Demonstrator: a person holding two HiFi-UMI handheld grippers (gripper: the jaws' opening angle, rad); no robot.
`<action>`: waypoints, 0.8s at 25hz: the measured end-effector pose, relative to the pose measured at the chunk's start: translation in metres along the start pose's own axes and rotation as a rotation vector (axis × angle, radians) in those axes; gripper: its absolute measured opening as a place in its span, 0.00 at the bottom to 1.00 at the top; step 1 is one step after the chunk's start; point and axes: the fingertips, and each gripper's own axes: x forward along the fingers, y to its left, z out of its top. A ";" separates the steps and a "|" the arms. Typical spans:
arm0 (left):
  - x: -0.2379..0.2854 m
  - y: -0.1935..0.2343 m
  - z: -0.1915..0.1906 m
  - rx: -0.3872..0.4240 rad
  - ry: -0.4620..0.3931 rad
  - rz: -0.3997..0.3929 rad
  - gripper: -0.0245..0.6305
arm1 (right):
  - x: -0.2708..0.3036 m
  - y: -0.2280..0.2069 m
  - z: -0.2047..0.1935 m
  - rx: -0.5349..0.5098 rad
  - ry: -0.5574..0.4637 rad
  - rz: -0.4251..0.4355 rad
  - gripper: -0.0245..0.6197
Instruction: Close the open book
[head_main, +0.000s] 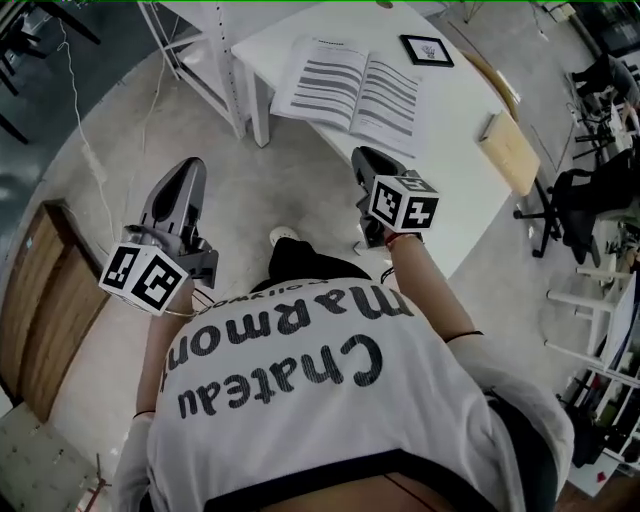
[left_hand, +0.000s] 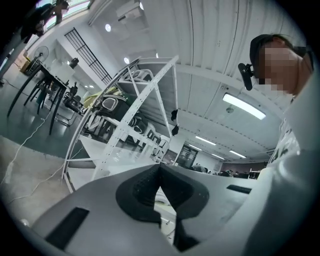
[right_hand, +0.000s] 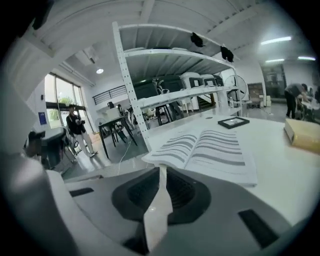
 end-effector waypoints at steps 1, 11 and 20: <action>0.003 0.005 0.001 -0.001 -0.001 0.013 0.07 | 0.009 -0.004 0.004 -0.032 0.010 -0.005 0.10; 0.012 0.047 -0.001 -0.055 -0.023 0.109 0.07 | 0.084 -0.009 0.022 -0.574 0.174 -0.060 0.34; 0.004 0.071 0.008 -0.068 -0.066 0.158 0.07 | 0.108 -0.001 0.003 -1.097 0.335 -0.142 0.37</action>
